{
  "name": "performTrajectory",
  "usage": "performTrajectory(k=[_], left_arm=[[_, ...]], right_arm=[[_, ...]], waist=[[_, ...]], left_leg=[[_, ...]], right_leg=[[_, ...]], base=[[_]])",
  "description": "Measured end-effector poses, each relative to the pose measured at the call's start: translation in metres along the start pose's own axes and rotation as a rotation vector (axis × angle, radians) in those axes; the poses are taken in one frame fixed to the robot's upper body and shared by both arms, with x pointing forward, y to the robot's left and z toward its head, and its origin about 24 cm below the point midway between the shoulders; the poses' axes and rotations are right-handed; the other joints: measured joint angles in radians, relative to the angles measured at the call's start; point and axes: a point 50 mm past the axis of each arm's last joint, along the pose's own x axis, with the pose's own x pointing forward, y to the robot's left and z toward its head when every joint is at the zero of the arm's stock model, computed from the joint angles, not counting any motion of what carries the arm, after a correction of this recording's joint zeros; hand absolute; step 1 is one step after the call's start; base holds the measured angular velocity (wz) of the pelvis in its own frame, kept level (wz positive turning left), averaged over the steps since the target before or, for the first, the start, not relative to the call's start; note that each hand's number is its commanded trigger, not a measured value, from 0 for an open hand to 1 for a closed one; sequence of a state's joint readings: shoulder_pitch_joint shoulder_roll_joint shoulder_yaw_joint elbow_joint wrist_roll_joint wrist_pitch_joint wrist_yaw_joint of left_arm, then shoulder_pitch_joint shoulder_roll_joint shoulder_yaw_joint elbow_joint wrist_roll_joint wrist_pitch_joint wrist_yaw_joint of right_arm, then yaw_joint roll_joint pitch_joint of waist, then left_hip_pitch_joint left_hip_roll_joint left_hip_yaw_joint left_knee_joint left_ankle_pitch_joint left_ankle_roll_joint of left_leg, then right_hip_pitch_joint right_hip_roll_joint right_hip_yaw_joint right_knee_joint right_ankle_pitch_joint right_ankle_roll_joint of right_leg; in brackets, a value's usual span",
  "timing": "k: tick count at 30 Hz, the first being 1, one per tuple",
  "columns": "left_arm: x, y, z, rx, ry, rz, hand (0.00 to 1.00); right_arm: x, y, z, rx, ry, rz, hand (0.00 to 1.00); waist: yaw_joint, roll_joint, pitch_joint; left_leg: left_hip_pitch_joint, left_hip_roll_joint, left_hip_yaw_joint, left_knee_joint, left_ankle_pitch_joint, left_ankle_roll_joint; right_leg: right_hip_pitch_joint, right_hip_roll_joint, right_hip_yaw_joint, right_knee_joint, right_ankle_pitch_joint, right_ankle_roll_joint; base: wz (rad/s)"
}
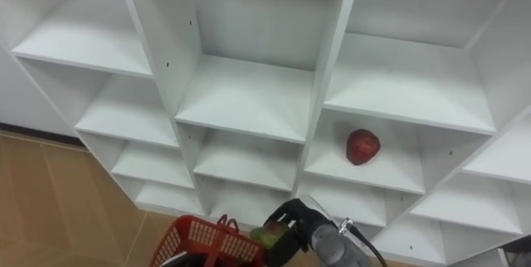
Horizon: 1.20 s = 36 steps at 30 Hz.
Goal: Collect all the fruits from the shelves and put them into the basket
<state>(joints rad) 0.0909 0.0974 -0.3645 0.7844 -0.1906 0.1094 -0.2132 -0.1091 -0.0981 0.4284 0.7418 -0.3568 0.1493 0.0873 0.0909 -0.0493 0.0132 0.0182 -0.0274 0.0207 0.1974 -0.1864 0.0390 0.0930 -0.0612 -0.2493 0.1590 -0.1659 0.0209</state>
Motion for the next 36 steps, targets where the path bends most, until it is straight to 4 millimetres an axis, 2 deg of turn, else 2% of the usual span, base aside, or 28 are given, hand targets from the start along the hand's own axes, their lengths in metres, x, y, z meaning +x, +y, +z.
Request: performTrajectory(k=[4,12,25,32,36], left_arm=[[0.001,-0.001,0.001,0.01,-0.001,0.0,1.0],[0.002,-0.004,0.002,0.02,0.0,-0.009,1.0],[0.002,-0.003,0.005,0.02,-0.008,0.02,1.0],[0.003,-0.004,0.009,0.024,-0.025,0.023,1.0],[0.003,-0.004,0.01,0.026,-0.032,0.027,1.0]], right_arm=[[0.001,0.006,0.006,-0.019,-0.015,0.017,1.0],[0.004,0.008,0.021,-0.051,-0.052,0.038,1.0],[0.004,0.009,0.02,0.065,-0.061,0.071,1.0],[0.003,0.015,0.018,0.041,-0.054,0.122,1.0],[0.003,0.019,0.016,0.028,-0.044,0.145,1.0]], waist=[[-0.002,-0.006,0.0027],[-0.006,-0.006,0.003],[-0.006,-0.001,0.0073],[-0.005,0.002,0.0087],[-0.004,0.005,0.0067]], left_leg=[[0.001,0.0,-0.003,-0.001,0.0,0.0],[0.003,-0.001,-0.004,-0.009,0.0,0.0],[0.009,-0.001,-0.004,-0.007,0.0,0.0],[0.009,-0.001,-0.004,-0.007,0.0,0.0],[0.009,-0.001,-0.004,-0.006,0.0,0.0]], right_leg=[[0.004,0.001,-0.004,-0.005,0.0,0.0],[0.005,0.001,-0.002,-0.005,0.0,0.0],[0.014,0.001,0.002,-0.006,0.0,0.001],[0.014,0.001,0.001,-0.006,0.0,0.001],[0.014,0.001,0.001,-0.006,0.0,0.001]], base=[[0.03],[0.01],[0.01],[0.0],[0.0]])
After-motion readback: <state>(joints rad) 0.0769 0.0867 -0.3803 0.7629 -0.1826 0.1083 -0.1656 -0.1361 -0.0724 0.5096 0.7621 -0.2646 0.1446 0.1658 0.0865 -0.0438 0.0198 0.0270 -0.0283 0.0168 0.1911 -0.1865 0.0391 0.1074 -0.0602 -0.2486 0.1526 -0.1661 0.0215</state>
